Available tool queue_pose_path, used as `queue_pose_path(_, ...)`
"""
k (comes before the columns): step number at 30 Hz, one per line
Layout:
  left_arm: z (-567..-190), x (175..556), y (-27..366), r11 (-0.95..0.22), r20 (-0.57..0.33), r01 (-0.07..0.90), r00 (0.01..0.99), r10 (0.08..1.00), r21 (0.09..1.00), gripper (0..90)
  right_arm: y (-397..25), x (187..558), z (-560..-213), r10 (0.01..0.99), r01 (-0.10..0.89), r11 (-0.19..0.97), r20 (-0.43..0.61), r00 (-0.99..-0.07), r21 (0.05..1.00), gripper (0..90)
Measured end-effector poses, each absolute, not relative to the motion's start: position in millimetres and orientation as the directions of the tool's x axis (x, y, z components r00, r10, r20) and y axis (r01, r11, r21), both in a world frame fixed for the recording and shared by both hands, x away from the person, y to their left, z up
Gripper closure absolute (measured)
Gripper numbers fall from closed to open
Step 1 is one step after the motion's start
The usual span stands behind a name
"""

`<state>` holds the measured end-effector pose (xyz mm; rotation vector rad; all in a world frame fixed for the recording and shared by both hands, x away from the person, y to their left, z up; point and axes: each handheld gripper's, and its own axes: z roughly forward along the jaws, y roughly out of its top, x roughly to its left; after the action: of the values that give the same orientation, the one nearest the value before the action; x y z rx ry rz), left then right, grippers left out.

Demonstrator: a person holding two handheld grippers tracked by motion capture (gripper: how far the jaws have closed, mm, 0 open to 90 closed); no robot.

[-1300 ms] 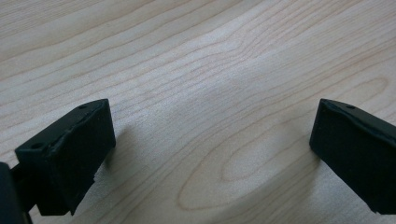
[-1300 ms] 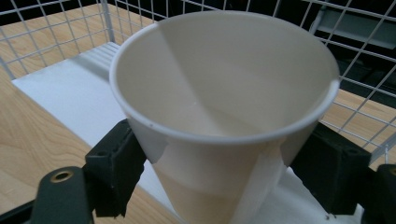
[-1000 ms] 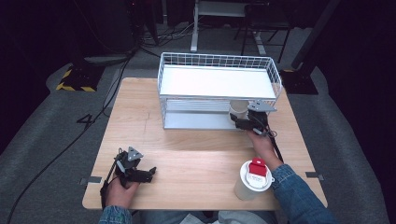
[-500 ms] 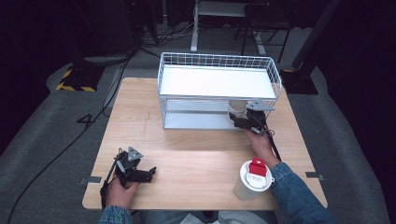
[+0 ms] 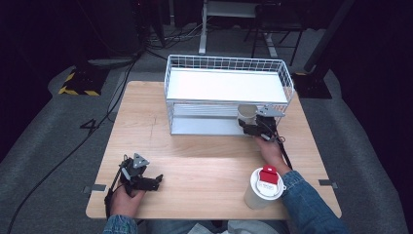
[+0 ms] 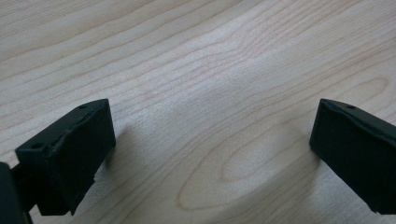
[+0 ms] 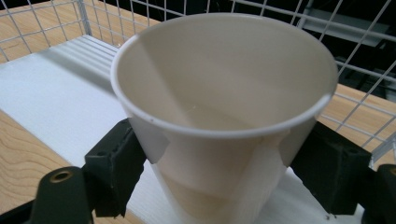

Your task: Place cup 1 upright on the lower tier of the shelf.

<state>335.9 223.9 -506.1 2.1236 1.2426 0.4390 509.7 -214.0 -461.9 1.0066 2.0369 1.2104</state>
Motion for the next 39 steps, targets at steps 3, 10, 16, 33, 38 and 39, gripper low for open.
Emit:
queue_pose_path(3,-506,336,224,-0.356,-0.028,0.654,0.5,0.866,0.667,0.7,-215,511,-464,0.822,0.325,0.311,-0.081,-0.563,0.893,21.7)
queue_pose_path(10,-506,336,224,-0.356,-0.029,0.655,0.499,0.866,0.666,0.7,-217,512,-465,0.822,0.333,0.294,-0.058,-0.567,0.896,19.6)
queue_pose_path(16,-506,336,224,-0.357,-0.027,0.654,0.5,0.866,0.667,0.7,-218,513,-466,0.832,0.333,0.288,-0.062,-0.551,0.898,14.8)
queue_pose_path(33,-506,336,224,-0.355,-0.029,0.656,0.499,0.866,0.666,0.7,-225,499,-459,0.823,0.309,0.32,-0.101,-0.558,0.896,0.2)
queue_pose_path(38,-506,337,224,-0.357,-0.028,0.655,0.5,0.866,0.666,0.3,-227,488,-453,0.816,0.287,0.33,-0.119,-0.566,0.899,0.2)
queue_pose_path(39,-506,337,224,-0.357,-0.028,0.655,0.5,0.865,0.666,0.3,-228,486,-452,0.816,0.285,0.33,-0.12,-0.566,0.9,0.3)
